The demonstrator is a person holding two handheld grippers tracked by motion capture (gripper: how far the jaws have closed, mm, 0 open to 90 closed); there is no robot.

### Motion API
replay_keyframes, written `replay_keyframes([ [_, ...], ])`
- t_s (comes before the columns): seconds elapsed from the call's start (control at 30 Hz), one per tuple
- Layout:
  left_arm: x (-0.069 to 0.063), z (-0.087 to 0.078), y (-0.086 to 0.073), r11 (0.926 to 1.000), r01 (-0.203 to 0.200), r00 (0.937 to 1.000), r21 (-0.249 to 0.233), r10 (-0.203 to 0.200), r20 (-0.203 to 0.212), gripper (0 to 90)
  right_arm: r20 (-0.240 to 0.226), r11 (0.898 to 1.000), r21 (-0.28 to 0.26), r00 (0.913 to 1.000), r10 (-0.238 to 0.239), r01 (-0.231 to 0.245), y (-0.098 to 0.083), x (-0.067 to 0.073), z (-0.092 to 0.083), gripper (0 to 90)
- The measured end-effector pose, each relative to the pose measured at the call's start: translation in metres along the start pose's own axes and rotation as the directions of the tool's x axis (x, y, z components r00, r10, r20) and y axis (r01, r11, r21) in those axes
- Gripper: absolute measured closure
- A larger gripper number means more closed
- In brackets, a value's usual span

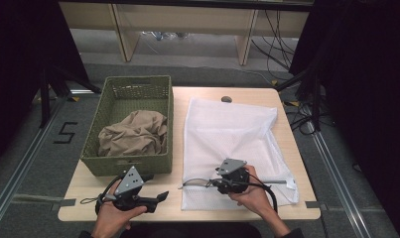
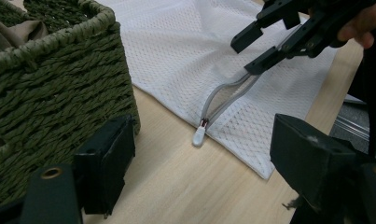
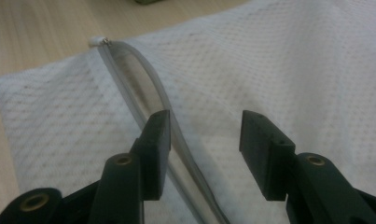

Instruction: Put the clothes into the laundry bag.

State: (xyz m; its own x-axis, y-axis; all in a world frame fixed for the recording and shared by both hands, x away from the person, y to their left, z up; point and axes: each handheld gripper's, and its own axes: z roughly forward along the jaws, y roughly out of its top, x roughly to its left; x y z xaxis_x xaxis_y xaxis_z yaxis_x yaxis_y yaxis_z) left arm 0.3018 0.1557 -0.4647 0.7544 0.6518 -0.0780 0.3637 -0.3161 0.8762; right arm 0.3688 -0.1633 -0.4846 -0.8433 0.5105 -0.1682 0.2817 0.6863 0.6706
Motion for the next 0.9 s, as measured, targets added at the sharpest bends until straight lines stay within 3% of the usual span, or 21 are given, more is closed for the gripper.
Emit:
replay_keyframes([
  [0.03,-0.002,0.000,-0.001,0.9997,0.023,0.9997,0.000,-0.023,-0.001,22.7,0.001,1.000,0.008,0.9998,-0.019,0.019,0.004,0.004,0.007,54.9],
  [0.1,-0.001,0.001,0.000,0.9999,-0.010,0.9999,0.002,0.010,0.010,22.8,0.000,1.000,0.015,0.9998,-0.020,0.020,0.006,0.007,0.011,55.2],
  [0.17,-0.003,0.002,-0.001,0.9999,0.017,0.9998,0.002,-0.017,0.011,23.0,-0.005,0.998,0.032,0.9985,-0.054,0.055,0.011,0.013,0.020,55.3],
  [0.23,-0.003,0.001,0.000,0.9999,0.008,1.0000,0.011,-0.008,0.005,23.0,-0.001,0.998,0.044,0.9986,-0.053,0.053,0.013,0.014,0.021,54.9],
  [0.27,-0.003,0.002,0.000,0.9999,0.008,0.9999,0.007,-0.008,0.007,23.1,0.031,0.995,0.061,0.9961,-0.083,0.081,0.016,0.016,0.027,54.7],
  [0.33,-0.003,0.002,-0.001,0.9999,0.007,1.0000,0.009,-0.007,0.005,23.1,0.027,0.992,0.076,0.9943,-0.103,0.101,0.017,0.014,0.028,55.7],
  [0.47,-0.003,0.002,0.000,0.9999,-0.004,1.0000,0.014,0.004,0.005,23.3,0.091,0.987,0.117,0.9882,-0.123,0.112,0.018,0.013,0.031,58.0],
  [0.6,-0.003,0.002,0.000,1.0000,0.007,0.9999,0.000,-0.007,0.015,23.5,0.143,0.985,0.139,0.9822,-0.121,0.101,0.013,0.001,0.023,61.9],
  [0.63,-0.004,0.001,0.000,1.0000,0.005,0.9999,0.002,-0.005,0.009,23.7,0.160,0.984,0.153,0.9799,-0.119,0.095,0.008,-0.008,0.017,63.6],
  [0.73,-0.002,0.000,0.001,0.9999,-0.014,0.9999,0.001,0.014,0.010,23.7,0.168,0.985,0.163,0.9817,-0.089,0.062,0.000,-0.016,0.010,64.2],
  [0.9,-0.002,0.000,0.001,0.9999,-0.011,0.9999,0.000,0.011,0.010,23.8,0.181,0.987,0.162,0.9829,-0.035,0.006,-0.020,-0.043,-0.012,69.7],
])
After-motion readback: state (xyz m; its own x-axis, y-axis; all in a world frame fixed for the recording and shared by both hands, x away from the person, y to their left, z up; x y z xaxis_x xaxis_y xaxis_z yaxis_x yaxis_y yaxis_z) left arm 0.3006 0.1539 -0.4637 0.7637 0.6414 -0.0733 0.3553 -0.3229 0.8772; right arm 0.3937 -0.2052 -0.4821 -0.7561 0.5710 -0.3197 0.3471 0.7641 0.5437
